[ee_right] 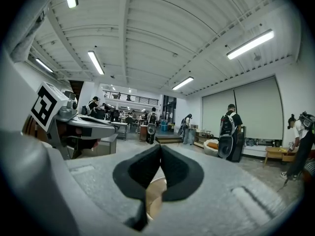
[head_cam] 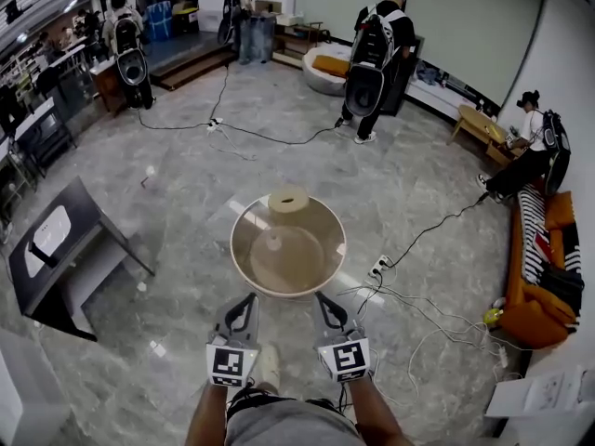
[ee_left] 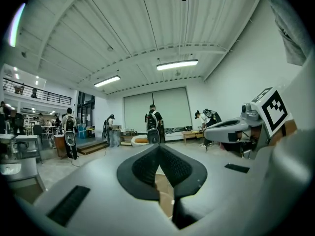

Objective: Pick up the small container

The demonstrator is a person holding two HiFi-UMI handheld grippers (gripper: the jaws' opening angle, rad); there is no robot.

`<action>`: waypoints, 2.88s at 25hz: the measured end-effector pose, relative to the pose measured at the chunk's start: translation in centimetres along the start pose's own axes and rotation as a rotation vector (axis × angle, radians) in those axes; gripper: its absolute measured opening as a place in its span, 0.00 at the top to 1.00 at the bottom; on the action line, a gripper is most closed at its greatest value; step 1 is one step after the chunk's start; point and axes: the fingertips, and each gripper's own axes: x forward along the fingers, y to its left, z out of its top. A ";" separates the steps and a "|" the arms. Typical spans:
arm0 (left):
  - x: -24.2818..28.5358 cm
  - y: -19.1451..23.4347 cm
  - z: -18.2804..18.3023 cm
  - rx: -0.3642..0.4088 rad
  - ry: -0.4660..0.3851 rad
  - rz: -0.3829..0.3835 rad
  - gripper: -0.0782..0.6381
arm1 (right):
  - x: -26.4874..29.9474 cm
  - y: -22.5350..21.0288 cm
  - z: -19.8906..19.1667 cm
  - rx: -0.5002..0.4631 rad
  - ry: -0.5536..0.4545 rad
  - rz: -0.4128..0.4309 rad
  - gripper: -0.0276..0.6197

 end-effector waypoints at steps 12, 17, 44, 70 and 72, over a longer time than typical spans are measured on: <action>8.2 10.6 -2.2 -0.031 0.012 -0.049 0.87 | 13.4 -0.6 -0.9 0.013 0.056 -0.035 0.96; 10.3 13.4 -2.9 -0.040 0.009 -0.066 0.87 | 16.8 -0.5 -1.2 0.010 0.071 -0.047 0.96; 27.1 20.1 -12.0 -0.143 0.142 -0.003 0.87 | 35.3 -8.0 -10.0 0.038 0.172 0.089 0.96; 41.5 22.8 -35.0 -0.305 0.319 0.039 0.87 | 50.7 -9.8 -34.6 0.081 0.365 0.258 0.96; 41.9 22.5 -36.8 -0.315 0.326 0.034 0.87 | 51.2 -9.6 -36.5 0.076 0.367 0.260 0.96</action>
